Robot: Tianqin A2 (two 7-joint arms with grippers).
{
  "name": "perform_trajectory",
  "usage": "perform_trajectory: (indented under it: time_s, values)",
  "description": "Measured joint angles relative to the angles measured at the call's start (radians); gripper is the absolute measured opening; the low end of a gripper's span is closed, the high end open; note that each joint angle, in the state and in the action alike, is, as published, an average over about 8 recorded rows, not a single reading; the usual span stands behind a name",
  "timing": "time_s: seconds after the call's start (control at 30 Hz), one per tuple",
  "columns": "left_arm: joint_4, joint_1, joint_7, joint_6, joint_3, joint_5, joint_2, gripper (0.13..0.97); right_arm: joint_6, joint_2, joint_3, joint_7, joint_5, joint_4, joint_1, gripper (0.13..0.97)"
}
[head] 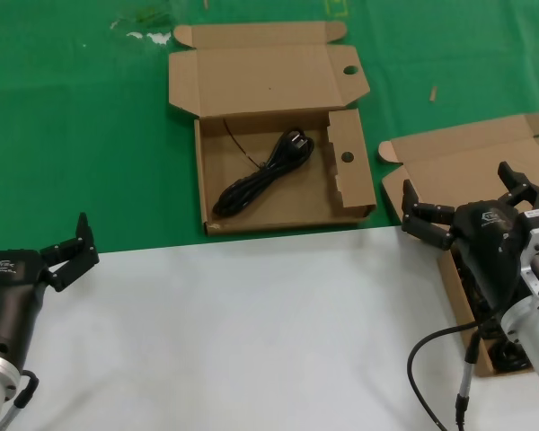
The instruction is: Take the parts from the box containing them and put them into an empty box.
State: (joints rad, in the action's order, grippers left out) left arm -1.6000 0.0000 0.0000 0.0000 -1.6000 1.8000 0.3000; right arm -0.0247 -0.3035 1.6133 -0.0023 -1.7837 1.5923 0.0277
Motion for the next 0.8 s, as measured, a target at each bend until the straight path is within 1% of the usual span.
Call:
perform_trajectory:
  time_s: [0.8]
  values:
    - [0.0, 0.0, 0.0, 0.0, 0.0, 0.0, 0.0, 0.966, 0.0, 0.0, 0.0, 0.0, 0.0, 0.0, 0.0, 0.966]
